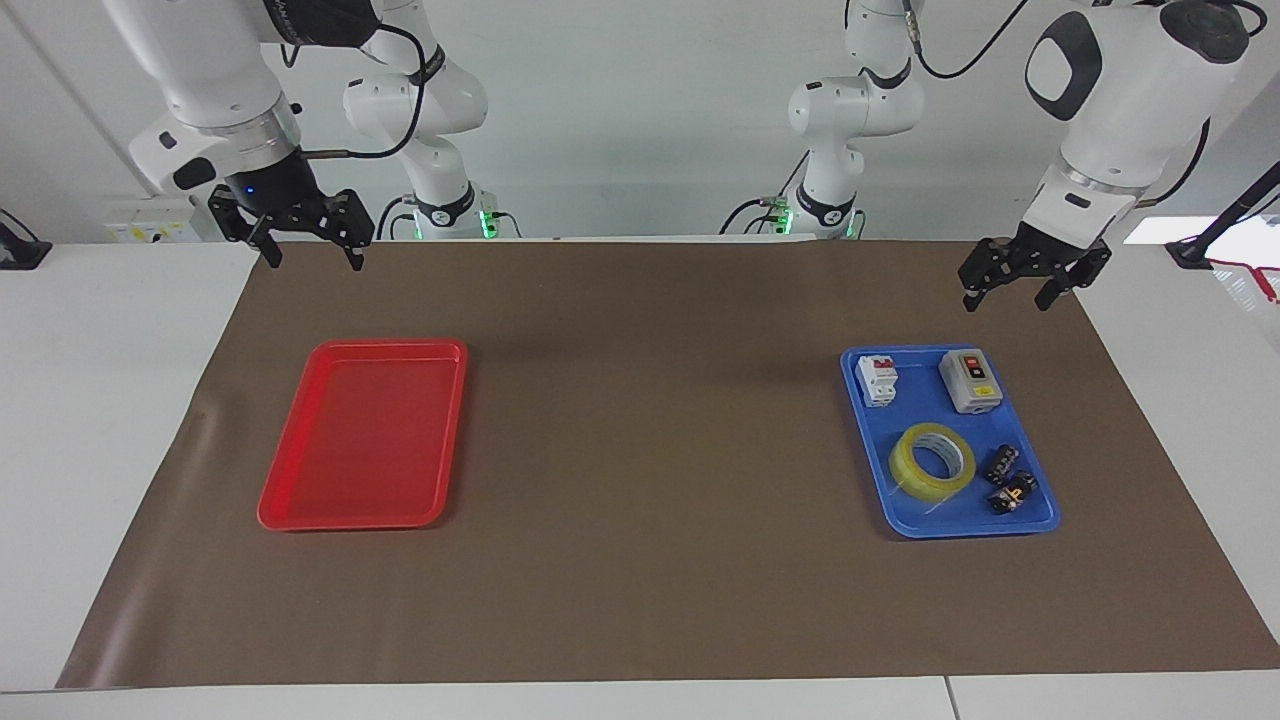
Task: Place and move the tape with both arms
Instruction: 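Reach the left gripper toward the yellow tape roll in the blue tray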
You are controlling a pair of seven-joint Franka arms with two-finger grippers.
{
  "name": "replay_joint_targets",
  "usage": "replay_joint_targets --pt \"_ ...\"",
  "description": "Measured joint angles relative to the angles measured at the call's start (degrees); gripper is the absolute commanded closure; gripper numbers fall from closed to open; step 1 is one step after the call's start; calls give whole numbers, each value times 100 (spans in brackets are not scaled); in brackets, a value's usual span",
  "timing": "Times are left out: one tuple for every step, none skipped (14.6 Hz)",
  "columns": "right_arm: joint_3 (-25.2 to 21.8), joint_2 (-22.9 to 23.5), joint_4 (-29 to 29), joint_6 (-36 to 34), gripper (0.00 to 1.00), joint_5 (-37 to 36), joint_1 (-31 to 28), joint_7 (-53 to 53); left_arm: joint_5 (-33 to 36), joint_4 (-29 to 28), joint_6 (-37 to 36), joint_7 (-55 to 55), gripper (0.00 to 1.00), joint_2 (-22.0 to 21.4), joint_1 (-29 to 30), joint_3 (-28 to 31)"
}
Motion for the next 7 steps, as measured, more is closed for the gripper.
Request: replay_joint_targets --pt "0 0 0 0 0 0 0 0 0 -133 253 21 0 53 27 5" --pt "0 0 0 0 0 0 0 0 0 -241 505 31 0 140 51 5" --pt "0 0 0 0 0 0 0 0 0 -319 734 34 0 249 65 7" --pt "0 0 0 0 0 0 0 0 0 -382 959 34 0 374 75 12" --pt "0 0 0 0 0 0 0 0 0 -454 1211 34 0 517 85 17" --pt "0 0 0 0 0 0 0 0 0 -538 1469 35 0 647 96 18" --pt "0 0 0 0 0 0 0 0 0 -624 1717 35 0 770 110 18"
